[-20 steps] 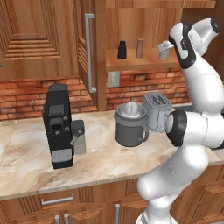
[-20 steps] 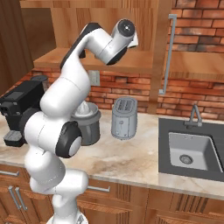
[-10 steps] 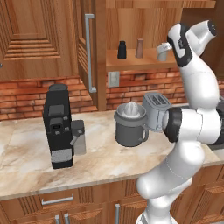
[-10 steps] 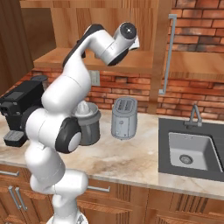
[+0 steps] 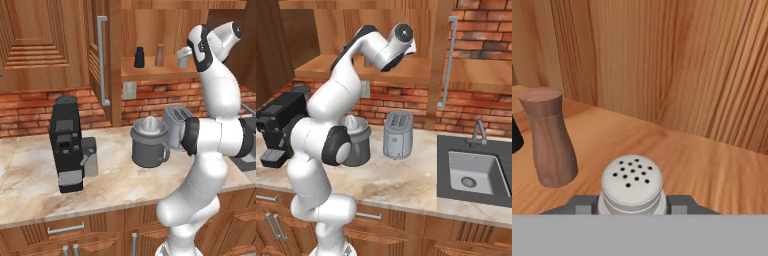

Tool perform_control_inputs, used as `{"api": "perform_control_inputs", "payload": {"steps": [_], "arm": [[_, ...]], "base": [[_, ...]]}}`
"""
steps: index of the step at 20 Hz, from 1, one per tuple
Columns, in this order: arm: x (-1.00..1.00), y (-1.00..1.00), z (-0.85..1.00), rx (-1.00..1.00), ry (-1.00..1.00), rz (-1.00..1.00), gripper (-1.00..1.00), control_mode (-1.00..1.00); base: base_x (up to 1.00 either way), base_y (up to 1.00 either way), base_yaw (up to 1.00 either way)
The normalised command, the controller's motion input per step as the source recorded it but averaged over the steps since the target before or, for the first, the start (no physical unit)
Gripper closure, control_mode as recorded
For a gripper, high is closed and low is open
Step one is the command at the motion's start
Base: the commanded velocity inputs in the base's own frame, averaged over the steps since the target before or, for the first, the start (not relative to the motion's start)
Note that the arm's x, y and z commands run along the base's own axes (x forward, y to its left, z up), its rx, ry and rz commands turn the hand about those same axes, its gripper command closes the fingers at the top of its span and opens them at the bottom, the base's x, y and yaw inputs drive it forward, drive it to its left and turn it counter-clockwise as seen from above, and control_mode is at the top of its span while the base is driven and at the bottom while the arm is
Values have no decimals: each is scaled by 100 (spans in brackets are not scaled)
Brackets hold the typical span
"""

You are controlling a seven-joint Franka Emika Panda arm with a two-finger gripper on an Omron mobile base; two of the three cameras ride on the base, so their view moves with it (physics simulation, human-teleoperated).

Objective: There are various items on the counter. Only move the condiments/shakers into the cabinet.

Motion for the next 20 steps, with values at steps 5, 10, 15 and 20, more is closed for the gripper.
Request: {"api": "perform_control_inputs", "payload": {"steps": [5, 10, 15, 20], "arm": [[22, 0, -13, 0, 0, 0, -100, -100], [-7, 0, 0, 0, 0, 0, -100, -100], [-46, 15, 0, 0, 0, 0, -100, -100], [-82, 53, -12, 0, 0, 0, -100, -100]], "base": [[0, 0, 0], [0, 0, 0], [0, 0, 0], [0, 0, 0]]}}
